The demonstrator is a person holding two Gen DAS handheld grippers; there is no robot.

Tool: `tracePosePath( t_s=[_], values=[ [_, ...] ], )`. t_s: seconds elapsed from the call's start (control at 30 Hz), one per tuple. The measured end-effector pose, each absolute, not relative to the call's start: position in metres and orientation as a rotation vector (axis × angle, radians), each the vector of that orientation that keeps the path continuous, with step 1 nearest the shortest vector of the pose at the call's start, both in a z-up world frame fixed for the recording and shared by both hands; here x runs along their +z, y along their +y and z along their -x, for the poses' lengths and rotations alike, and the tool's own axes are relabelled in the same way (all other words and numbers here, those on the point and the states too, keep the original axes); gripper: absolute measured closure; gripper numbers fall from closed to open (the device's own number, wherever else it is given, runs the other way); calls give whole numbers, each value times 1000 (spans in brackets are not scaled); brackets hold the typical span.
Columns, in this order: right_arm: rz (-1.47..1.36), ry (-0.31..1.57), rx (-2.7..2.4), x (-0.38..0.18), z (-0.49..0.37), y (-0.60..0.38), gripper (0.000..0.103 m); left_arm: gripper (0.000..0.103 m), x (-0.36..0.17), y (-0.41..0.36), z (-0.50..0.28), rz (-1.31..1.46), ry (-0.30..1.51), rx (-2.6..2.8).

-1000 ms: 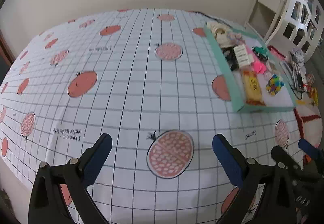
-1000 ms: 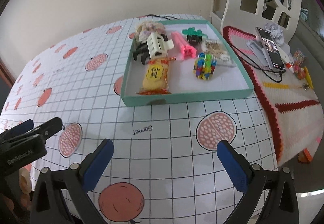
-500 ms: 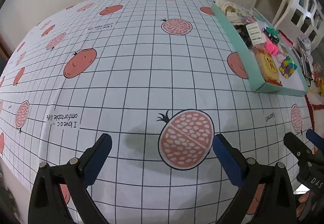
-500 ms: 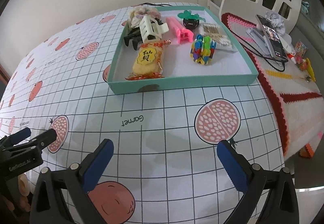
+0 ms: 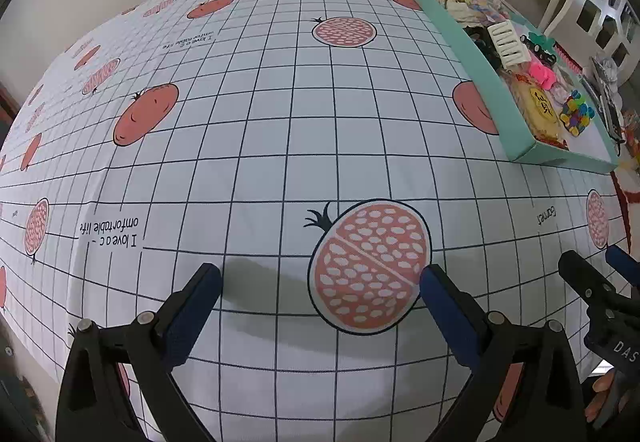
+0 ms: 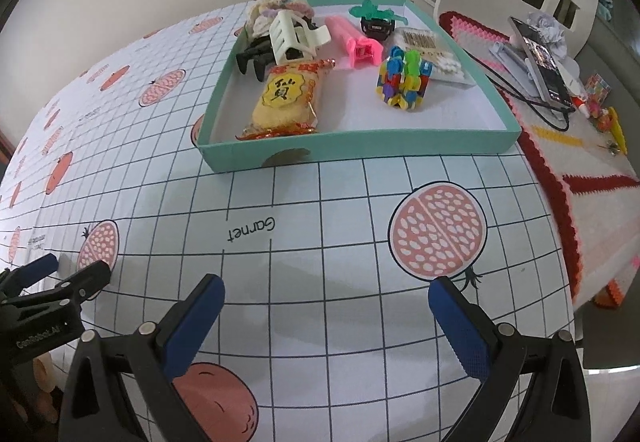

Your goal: Organize objects

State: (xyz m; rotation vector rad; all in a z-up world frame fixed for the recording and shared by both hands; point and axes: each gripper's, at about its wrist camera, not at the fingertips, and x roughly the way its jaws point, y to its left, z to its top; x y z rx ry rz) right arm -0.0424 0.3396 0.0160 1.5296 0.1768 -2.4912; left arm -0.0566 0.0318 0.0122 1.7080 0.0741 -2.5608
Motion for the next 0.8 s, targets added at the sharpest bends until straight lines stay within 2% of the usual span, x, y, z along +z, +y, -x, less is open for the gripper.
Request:
tracePosePath(
  t_s=[0.8],
  values=[
    [-1555,203,-2490,5,46,335,0,0,11,34,52,-1674,87,-2564]
  ],
)
